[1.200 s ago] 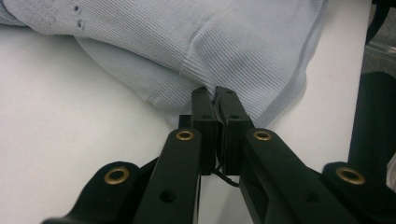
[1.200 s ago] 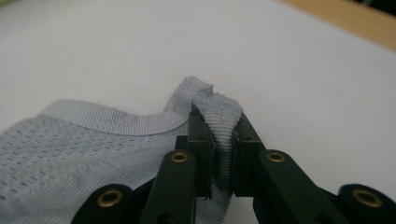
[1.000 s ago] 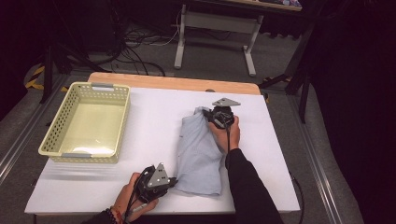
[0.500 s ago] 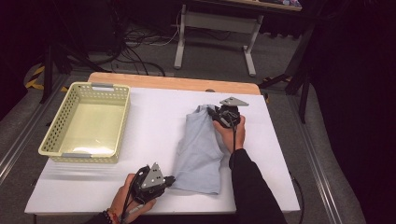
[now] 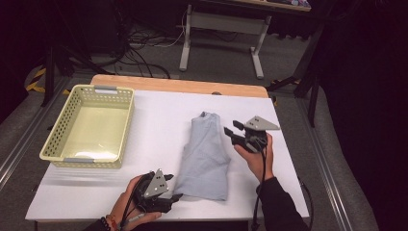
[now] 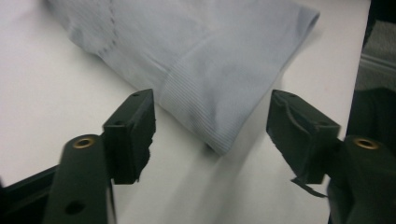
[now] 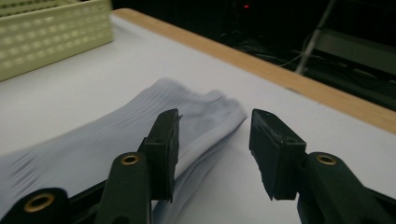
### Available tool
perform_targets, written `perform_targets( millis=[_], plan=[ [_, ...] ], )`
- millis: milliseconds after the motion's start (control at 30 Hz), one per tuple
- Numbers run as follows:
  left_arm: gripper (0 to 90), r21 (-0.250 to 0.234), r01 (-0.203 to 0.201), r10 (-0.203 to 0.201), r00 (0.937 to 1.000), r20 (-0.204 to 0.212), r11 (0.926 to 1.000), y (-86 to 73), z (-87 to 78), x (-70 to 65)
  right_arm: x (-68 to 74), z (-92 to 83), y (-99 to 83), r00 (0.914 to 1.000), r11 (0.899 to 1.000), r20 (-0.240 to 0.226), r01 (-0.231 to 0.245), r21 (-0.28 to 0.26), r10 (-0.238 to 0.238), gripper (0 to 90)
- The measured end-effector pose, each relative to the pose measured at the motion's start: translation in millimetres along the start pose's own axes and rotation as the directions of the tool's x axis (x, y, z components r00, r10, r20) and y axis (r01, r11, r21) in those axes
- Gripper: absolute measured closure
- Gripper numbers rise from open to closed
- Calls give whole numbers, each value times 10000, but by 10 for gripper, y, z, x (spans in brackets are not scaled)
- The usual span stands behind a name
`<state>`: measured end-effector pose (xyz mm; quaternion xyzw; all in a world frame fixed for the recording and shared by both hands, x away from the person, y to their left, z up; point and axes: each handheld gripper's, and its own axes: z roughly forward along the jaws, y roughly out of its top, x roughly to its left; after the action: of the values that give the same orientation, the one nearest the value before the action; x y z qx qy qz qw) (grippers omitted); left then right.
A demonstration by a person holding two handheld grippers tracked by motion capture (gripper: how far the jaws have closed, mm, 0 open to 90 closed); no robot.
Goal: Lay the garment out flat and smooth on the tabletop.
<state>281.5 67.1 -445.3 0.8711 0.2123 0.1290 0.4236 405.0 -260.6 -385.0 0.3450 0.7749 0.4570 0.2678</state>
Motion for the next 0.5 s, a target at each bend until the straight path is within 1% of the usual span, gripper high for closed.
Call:
perform_targets(
  millis=[33, 67, 100, 133, 167, 200, 233, 267, 300, 333, 400, 467, 500],
  plan=[
    [329, 61, -40, 40, 10000, 80, 10000, -12, 17, 2, 0, 0, 0, 10000, 10000, 0, 0, 0, 0, 540],
    [327, 131, -76, 75, 9999, 97, 9999, -21, 36, -2, 81, -127, -131, 9995, 9998, -278, 134, 118, -131, 539],
    [368, 465, -361, 359, 9993, 56, 9983, -29, 84, -11, 117, -169, -203, 9992, 9998, -401, 102, 171, -95, 533],
    [418, 601, -452, 453, 9990, -4, 9972, -32, 113, -17, 154, -201, -275, 9982, 9996, -595, 44, 296, -27, 528],
    [451, 601, -452, 453, 9990, -4, 9972, -32, 113, -17, 154, -201, -275, 9982, 9996, -595, 44, 296, -27, 528],
    [499, 741, -544, 532, 9984, 183, 9958, -36, 144, -15, 240, -246, -433, 9973, 9981, -728, 94, 608, -50, 503],
    [515, 740, -571, 551, 9981, 278, 9956, -38, 165, -11, 261, -251, -472, 9966, 9966, -824, 165, 802, -99, 496],
    [538, 837, -513, 484, 9982, 358, 9952, -40, 196, -6, 287, -260, -535, 9955, 9948, -947, 151, 1009, -55, 480],
    [561, 930, -575, 538, 9977, 417, 9940, -40, 238, 6, 300, -266, -576, 9945, 9945, -1044, 50, 1051, 60, 477],
    [600, 865, -539, 504, 9978, 421, 9948, -39, 254, 16, 316, -267, -623, 9921, 9935, -1246, -22, 1142, 165, 473],
    [673, 825, -343, 303, 9983, 496, 9960, -33, 258, 41, 355, -242, -677, 9917, 9891, -1283, 171, 1464, 19, 470],
    [744, 828, -275, 233, 9984, 511, 9962, -15, 272, 51, 379, -168, -710, 9928, 9835, -1195, 307, 1783, -94, 480],
    [764, 845, -236, 196, 9987, 478, 9961, -8, 280, 41, 382, -123, -719, 9941, 9801, -1069, 393, 1945, -187, 480]
  ],
)
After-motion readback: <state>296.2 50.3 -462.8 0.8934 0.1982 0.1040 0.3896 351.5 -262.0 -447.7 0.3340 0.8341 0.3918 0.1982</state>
